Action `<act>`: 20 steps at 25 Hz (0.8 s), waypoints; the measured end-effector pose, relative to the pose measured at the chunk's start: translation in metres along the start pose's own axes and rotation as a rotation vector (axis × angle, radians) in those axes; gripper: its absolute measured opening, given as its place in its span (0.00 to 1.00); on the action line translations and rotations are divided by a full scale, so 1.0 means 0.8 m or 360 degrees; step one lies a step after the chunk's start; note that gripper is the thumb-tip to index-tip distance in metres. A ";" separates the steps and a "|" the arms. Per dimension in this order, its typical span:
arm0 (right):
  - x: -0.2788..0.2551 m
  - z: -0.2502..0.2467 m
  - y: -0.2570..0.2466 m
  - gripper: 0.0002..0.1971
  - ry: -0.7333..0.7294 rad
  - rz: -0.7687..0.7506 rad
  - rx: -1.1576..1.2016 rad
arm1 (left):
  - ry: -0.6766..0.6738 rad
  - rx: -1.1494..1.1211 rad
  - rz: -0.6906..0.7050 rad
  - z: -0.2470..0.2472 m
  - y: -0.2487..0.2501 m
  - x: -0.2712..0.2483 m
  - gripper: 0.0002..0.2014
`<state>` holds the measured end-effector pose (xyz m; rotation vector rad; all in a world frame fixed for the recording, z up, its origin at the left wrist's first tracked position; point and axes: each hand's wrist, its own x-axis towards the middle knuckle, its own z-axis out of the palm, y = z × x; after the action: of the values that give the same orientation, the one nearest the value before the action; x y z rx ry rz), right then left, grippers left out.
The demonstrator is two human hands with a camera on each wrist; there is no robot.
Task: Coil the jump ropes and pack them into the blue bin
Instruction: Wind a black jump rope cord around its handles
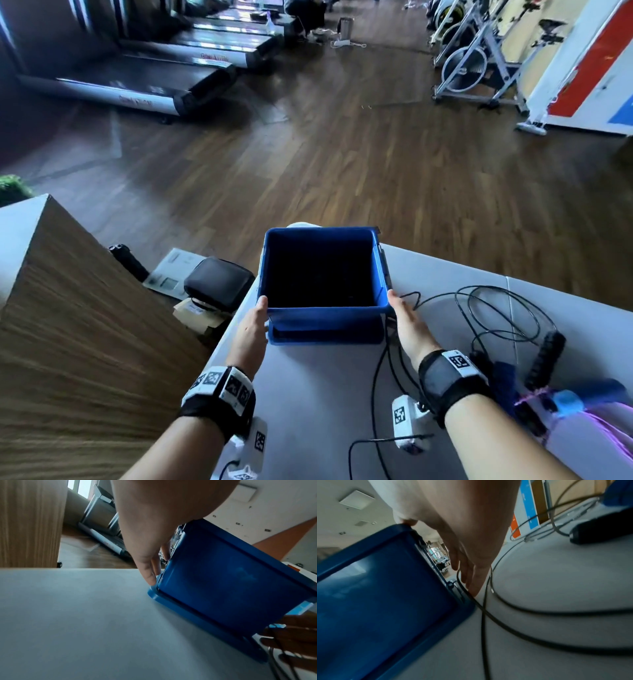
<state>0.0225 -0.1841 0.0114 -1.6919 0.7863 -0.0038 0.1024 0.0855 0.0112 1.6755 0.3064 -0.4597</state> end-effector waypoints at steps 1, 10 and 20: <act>0.006 0.008 0.012 0.31 -0.0042 0.0055 0.0110 | -0.0015 -0.0114 -0.0092 0.004 0.004 -0.001 0.18; -0.026 0.017 0.005 0.36 -0.0143 0.0090 0.0263 | -0.0066 -0.0203 -0.0292 -0.013 0.003 -0.011 0.28; -0.051 0.013 0.021 0.51 -0.0454 0.0103 0.0306 | 0.0082 -0.0278 -0.0290 -0.038 -0.032 -0.065 0.25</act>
<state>-0.0132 -0.1562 0.0104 -1.4452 0.6052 0.1966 0.0488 0.1222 0.0164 1.4971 0.5255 -0.5106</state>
